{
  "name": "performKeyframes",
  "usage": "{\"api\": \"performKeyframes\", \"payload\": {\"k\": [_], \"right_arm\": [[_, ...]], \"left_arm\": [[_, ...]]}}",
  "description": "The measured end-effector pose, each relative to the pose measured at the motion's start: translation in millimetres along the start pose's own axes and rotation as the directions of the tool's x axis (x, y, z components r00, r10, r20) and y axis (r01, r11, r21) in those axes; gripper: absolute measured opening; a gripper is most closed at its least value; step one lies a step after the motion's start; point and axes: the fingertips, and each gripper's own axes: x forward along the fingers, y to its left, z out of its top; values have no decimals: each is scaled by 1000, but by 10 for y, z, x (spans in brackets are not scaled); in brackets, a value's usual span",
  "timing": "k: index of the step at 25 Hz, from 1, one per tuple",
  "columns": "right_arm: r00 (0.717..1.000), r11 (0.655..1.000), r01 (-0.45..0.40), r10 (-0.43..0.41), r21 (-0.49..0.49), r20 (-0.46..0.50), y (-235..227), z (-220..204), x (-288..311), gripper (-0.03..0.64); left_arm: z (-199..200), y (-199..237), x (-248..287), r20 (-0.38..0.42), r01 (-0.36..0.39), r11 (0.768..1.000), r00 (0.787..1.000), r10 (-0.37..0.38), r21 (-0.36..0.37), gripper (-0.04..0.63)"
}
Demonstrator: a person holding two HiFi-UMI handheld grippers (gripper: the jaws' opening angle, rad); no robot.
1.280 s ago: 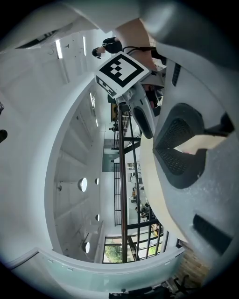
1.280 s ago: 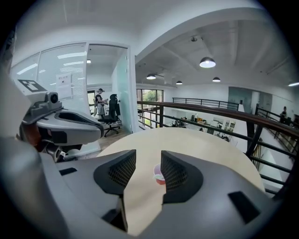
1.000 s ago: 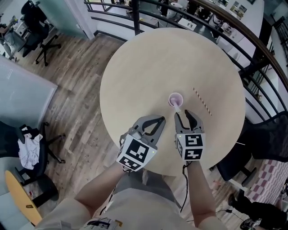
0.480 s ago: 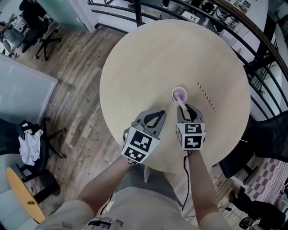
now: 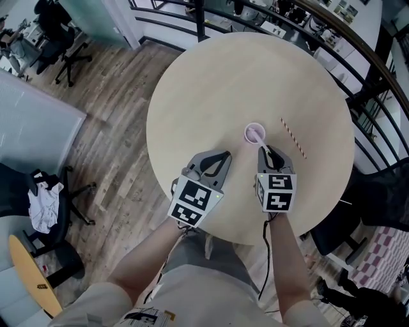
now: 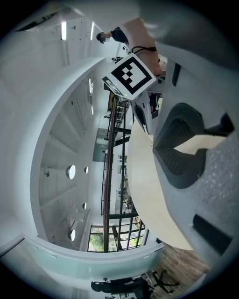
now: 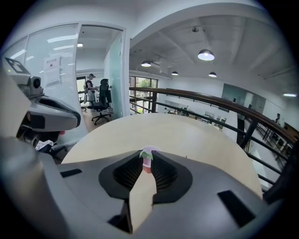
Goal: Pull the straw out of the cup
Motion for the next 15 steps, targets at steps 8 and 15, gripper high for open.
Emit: {"api": "performKeyframes", "payload": {"k": [8, 15], "right_arm": [[989, 1000, 17, -18, 9, 149, -33, 584, -746, 61], [942, 998, 56, -59, 21, 329, -178, 1162, -1677, 61]], "left_arm": [[508, -180, -291, 88, -2, 999, 996, -1, 33, 12], [1301, -460, -720, 226, -10, 993, 974, -16, 115, 12]]}}
